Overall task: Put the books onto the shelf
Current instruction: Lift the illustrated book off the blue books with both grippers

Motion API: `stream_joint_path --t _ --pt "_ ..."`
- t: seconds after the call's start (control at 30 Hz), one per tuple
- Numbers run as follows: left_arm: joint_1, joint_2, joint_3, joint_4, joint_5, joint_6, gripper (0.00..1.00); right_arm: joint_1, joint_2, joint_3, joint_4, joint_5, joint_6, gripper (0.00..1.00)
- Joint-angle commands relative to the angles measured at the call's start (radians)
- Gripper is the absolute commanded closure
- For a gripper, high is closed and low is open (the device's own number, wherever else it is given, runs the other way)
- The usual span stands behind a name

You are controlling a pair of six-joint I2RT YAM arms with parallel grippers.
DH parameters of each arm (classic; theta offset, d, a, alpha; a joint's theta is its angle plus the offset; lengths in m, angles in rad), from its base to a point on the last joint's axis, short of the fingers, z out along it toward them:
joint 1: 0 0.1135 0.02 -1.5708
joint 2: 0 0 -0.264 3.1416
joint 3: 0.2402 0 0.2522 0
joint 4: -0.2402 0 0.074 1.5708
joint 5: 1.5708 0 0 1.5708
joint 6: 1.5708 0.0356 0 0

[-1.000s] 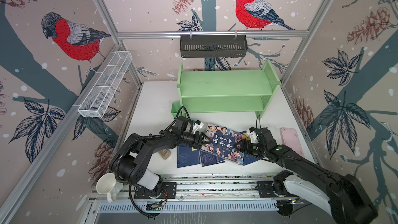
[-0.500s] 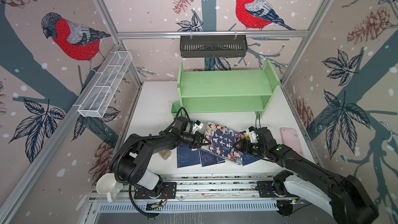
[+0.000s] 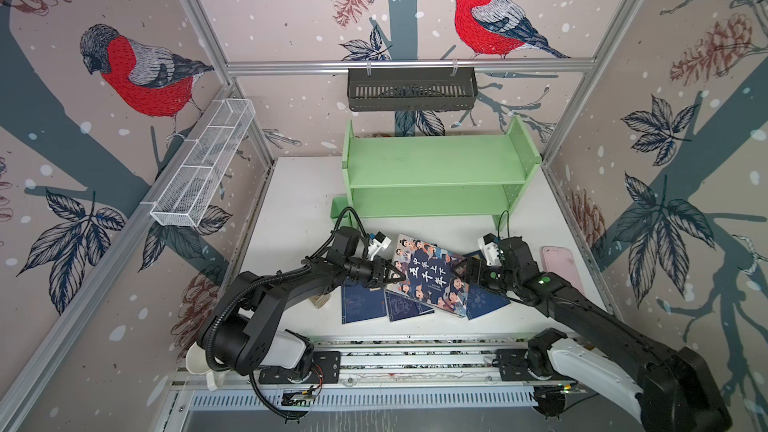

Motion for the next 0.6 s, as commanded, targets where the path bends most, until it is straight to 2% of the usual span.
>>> stream_joint_path --t 0.0,0.2,0.3,0.57 --pt "0.006 -0.046 0.001 0.018 0.121 0.095 1.00 -0.050 -0.026 0.021 0.017 -0.069 -0.061 0.10" --pt "0.041 -0.122 0.000 0.011 0.179 0.121 1.00 -0.160 -0.072 0.057 -0.020 -0.239 -0.163 0.06" --pt "0.071 -0.159 0.000 0.014 0.198 0.119 1.00 -0.191 -0.096 0.047 0.015 -0.333 -0.165 0.05" --pt "0.095 -0.230 0.002 0.018 0.268 0.107 1.00 -0.249 -0.146 0.031 0.016 -0.423 -0.165 0.02"
